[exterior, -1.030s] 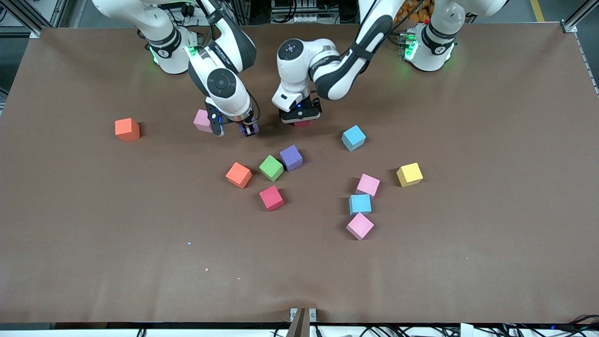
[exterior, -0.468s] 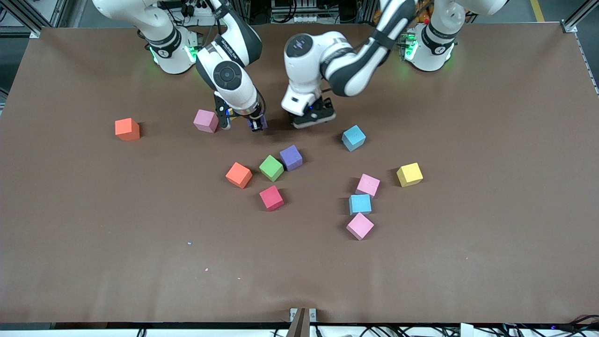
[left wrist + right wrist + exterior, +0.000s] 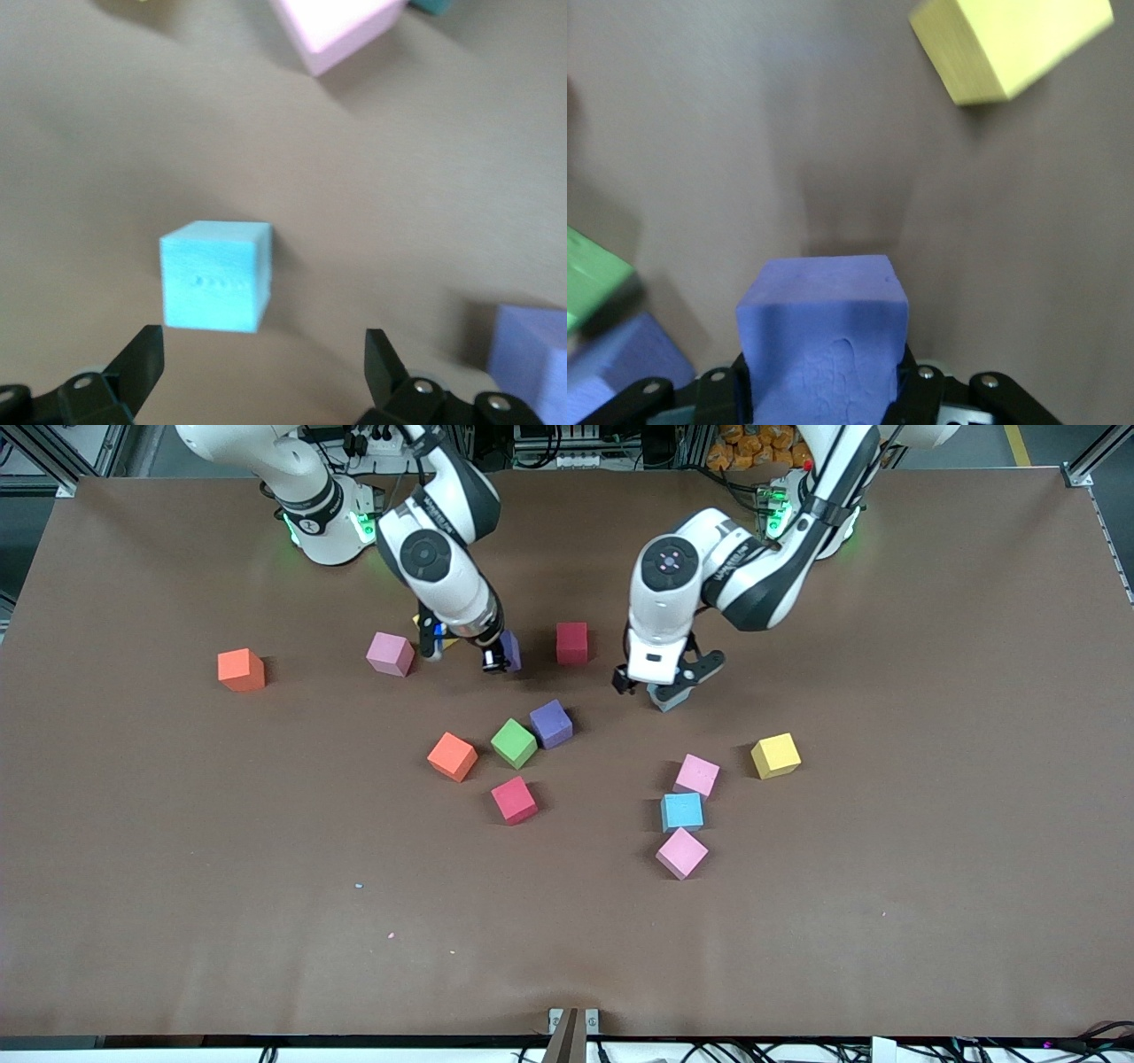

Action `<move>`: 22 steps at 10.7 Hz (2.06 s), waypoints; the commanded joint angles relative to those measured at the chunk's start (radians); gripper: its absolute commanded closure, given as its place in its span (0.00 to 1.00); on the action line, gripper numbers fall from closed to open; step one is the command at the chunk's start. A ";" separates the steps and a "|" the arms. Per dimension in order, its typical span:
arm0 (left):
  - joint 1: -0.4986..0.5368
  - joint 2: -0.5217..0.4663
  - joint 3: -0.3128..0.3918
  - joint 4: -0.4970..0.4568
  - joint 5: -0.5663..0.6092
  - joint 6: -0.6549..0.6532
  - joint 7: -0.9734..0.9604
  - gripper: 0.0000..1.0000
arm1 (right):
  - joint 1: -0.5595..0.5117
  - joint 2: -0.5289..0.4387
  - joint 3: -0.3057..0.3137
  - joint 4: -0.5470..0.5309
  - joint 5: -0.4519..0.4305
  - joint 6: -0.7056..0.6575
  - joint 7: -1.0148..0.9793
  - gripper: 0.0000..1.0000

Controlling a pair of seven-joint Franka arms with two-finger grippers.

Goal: Arrange 11 blocks into digit 3
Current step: 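Grasp the cyan block with the left gripper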

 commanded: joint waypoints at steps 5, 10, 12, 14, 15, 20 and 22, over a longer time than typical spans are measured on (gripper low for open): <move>0.014 -0.060 0.057 -0.219 -0.047 0.251 -0.003 0.00 | 0.118 0.041 -0.007 -0.042 0.025 0.130 0.181 1.00; 0.012 0.003 0.059 -0.222 -0.148 0.326 0.001 0.00 | 0.165 0.103 -0.013 -0.032 0.005 0.175 0.186 1.00; 0.007 0.024 0.059 -0.221 -0.161 0.331 0.001 0.00 | 0.170 0.118 -0.014 -0.013 0.005 0.195 0.187 1.00; 0.003 0.044 0.059 -0.221 -0.191 0.331 0.001 0.33 | 0.173 0.141 -0.016 0.016 0.005 0.195 0.189 1.00; -0.006 0.044 0.059 -0.222 -0.259 0.331 0.001 0.50 | 0.173 0.159 -0.018 0.036 0.005 0.195 0.192 1.00; -0.028 0.032 0.060 -0.219 -0.405 0.341 -0.009 0.87 | 0.220 0.196 -0.057 0.057 -0.013 0.195 0.213 1.00; -0.048 0.017 0.059 -0.221 -0.510 0.366 -0.017 0.90 | 0.295 0.210 -0.128 0.071 -0.015 0.193 0.228 0.91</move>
